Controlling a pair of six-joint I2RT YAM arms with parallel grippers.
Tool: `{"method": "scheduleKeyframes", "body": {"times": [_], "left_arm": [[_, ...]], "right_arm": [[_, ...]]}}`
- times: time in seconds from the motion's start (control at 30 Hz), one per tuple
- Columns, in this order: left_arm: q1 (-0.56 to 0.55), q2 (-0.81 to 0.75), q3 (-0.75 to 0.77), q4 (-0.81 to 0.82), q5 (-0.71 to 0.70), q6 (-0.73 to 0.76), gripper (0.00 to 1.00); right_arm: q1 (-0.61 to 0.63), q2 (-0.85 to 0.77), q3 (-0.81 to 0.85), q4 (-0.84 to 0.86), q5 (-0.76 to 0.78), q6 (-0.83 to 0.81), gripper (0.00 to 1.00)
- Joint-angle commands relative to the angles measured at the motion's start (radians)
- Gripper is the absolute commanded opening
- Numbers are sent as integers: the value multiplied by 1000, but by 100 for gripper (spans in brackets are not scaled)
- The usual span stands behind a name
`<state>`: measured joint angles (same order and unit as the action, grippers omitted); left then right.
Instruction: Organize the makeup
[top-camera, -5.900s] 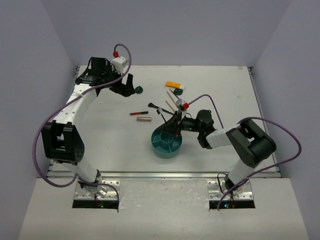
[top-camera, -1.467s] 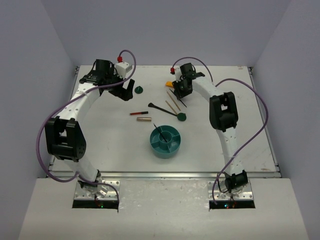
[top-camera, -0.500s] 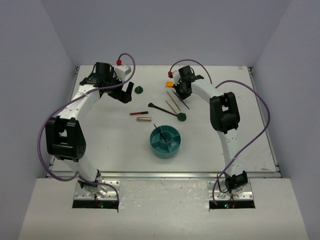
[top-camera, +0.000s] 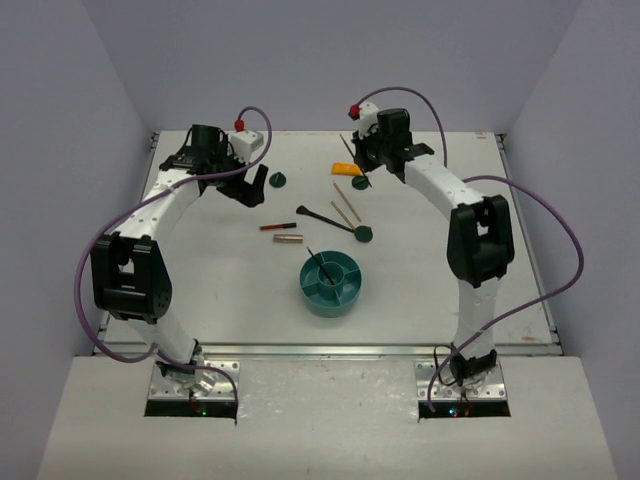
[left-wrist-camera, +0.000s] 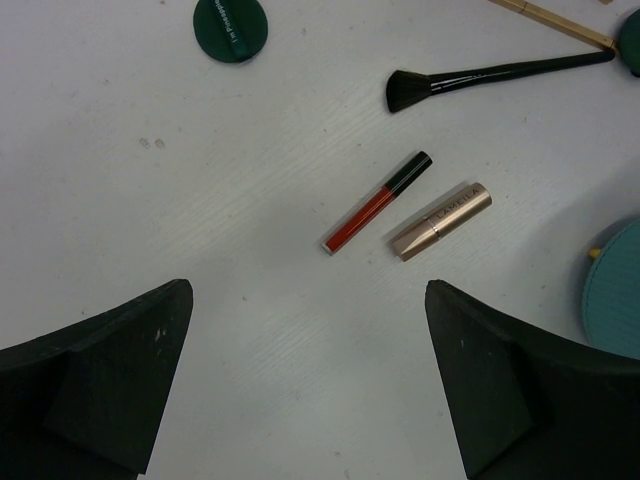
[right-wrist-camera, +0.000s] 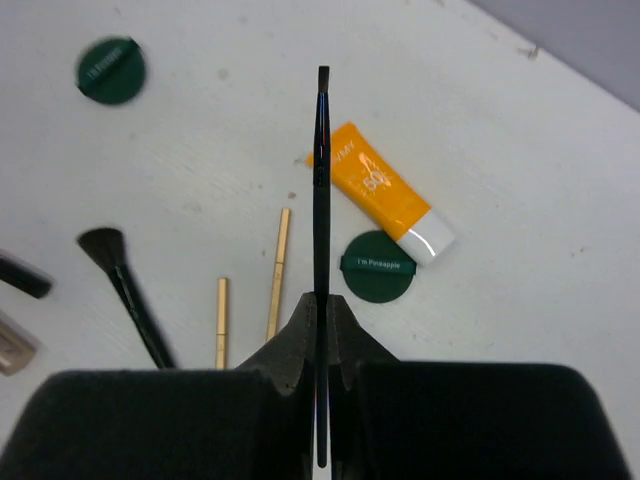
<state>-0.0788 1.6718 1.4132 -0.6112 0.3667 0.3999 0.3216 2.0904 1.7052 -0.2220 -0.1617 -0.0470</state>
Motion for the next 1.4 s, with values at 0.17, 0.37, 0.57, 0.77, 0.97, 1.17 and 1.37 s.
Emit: {"method": "scheduleKeyframes", "body": {"times": [0.17, 0.37, 0.57, 0.77, 0.97, 1.17, 1.37], "left_arm": [[10, -20, 51, 24, 43, 13, 100], [10, -11, 66, 27, 61, 8, 100], [9, -12, 67, 18, 81, 4, 100], [10, -12, 68, 11, 80, 5, 100], [10, 4, 88, 11, 81, -15, 100], [10, 3, 95, -1, 78, -22, 100], [9, 7, 99, -30, 87, -26, 100]], "right_arm": [[7, -466, -485, 972, -619, 376, 0], [122, -569, -756, 1140, -736, 301, 0], [163, -579, -955, 1504, -775, 478, 0], [170, -668, -1067, 1427, -776, 458, 0], [186, -685, -1181, 1458, -735, 445, 0], [201, -591, -1234, 1679, -694, 549, 0], [203, -524, -1232, 1742, -660, 557, 0]]}}
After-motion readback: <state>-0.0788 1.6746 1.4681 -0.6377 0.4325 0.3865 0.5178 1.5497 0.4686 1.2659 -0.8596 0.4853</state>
